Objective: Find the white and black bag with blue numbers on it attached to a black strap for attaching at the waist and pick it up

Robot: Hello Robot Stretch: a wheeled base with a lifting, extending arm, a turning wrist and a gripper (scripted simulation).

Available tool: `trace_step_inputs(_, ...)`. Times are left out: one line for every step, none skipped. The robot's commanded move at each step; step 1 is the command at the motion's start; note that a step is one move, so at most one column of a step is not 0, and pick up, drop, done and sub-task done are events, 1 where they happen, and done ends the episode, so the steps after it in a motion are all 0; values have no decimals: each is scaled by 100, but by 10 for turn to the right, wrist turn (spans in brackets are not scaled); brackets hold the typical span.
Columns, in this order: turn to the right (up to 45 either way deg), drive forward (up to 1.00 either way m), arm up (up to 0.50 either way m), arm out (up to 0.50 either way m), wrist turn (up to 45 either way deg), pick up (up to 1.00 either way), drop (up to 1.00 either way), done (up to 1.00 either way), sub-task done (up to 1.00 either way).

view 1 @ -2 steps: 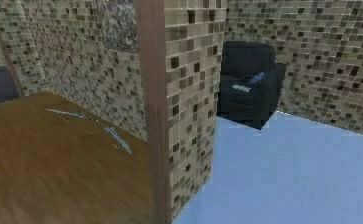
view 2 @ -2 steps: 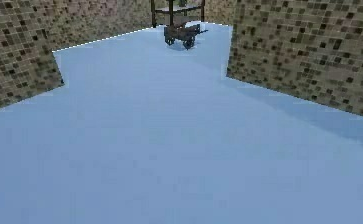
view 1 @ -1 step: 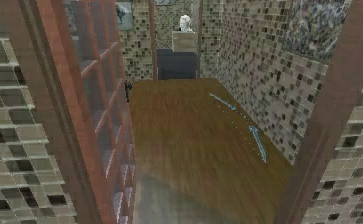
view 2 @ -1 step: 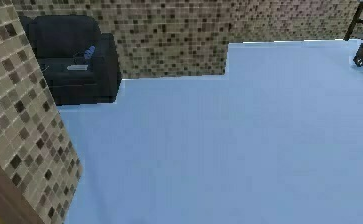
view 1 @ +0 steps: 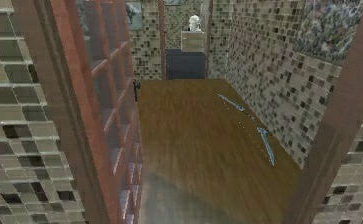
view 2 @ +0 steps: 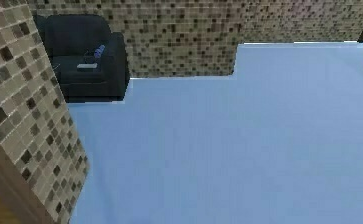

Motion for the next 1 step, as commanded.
trace_step_inputs(210, 0, 0, 0, 0, 0, 0, 0, 0)
